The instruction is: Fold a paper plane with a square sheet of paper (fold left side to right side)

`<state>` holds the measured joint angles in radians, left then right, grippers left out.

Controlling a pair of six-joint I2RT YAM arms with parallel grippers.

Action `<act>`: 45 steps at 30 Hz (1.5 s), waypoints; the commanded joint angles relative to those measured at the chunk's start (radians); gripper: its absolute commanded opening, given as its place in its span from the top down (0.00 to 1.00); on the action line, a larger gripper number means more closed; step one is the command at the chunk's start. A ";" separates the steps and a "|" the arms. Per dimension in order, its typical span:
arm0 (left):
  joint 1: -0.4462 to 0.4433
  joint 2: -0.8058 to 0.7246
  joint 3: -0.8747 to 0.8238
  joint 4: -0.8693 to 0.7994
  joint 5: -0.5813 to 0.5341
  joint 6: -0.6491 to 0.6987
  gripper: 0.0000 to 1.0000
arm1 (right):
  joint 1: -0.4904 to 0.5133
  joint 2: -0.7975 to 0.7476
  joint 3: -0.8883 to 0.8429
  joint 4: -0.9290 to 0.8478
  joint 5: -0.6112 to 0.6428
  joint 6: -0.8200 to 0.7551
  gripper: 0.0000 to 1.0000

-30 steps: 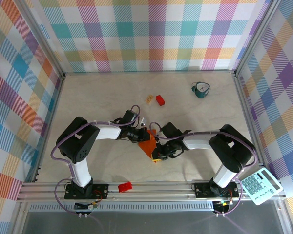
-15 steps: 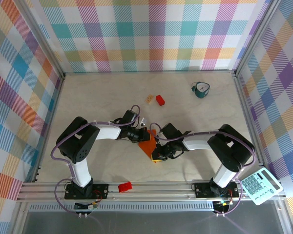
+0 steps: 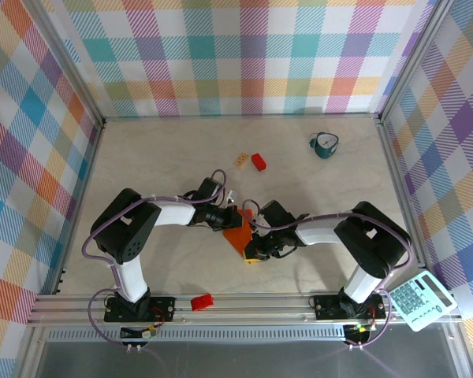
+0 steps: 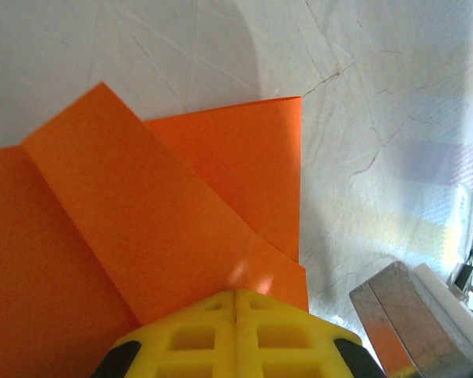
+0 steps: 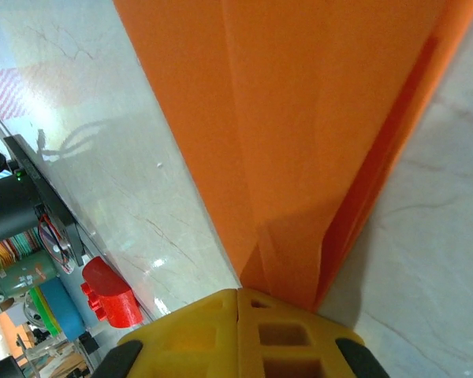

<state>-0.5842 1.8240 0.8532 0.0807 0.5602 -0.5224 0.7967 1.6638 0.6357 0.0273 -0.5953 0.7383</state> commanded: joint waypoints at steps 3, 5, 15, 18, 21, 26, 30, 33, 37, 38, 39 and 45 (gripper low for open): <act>0.009 0.012 -0.037 -0.089 -0.106 0.025 1.00 | 0.029 -0.042 -0.056 -0.068 -0.018 0.032 0.96; 0.009 0.013 -0.037 -0.089 -0.106 0.026 1.00 | 0.029 -0.073 -0.052 -0.076 -0.021 0.032 0.96; 0.009 0.004 -0.036 -0.093 -0.105 0.032 1.00 | -0.056 -0.253 -0.038 -0.109 -0.017 0.012 0.95; 0.009 0.006 -0.036 -0.090 -0.102 0.031 1.00 | -0.067 -0.211 -0.005 -0.084 -0.015 0.002 0.96; 0.009 0.004 -0.037 -0.090 -0.102 0.030 1.00 | -0.067 -0.147 0.026 -0.052 -0.011 -0.001 0.99; 0.009 0.007 -0.036 -0.087 -0.098 0.028 1.00 | -0.067 -0.067 0.043 0.003 -0.009 0.006 0.99; 0.009 0.007 -0.033 -0.087 -0.097 0.028 1.00 | -0.067 -0.038 0.045 0.000 0.021 0.000 0.99; 0.009 0.006 -0.031 -0.087 -0.095 0.027 1.00 | -0.067 -0.020 0.050 -0.011 0.041 -0.003 0.99; 0.009 0.007 -0.030 -0.087 -0.095 0.027 1.00 | -0.067 0.007 0.053 -0.050 0.064 -0.020 1.00; 0.009 0.007 -0.029 -0.087 -0.094 0.027 1.00 | -0.067 0.011 0.052 -0.057 0.069 -0.023 1.00; 0.009 0.006 -0.029 -0.087 -0.094 0.027 1.00 | -0.066 0.016 0.051 -0.065 0.074 -0.027 1.00; 0.009 -0.010 -0.024 -0.082 -0.088 0.023 1.00 | -0.037 0.041 0.056 -0.150 0.133 -0.050 1.00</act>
<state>-0.5838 1.8168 0.8532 0.0788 0.5388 -0.5182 0.7425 1.6730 0.6842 -0.0265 -0.5293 0.7208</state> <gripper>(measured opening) 0.050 0.050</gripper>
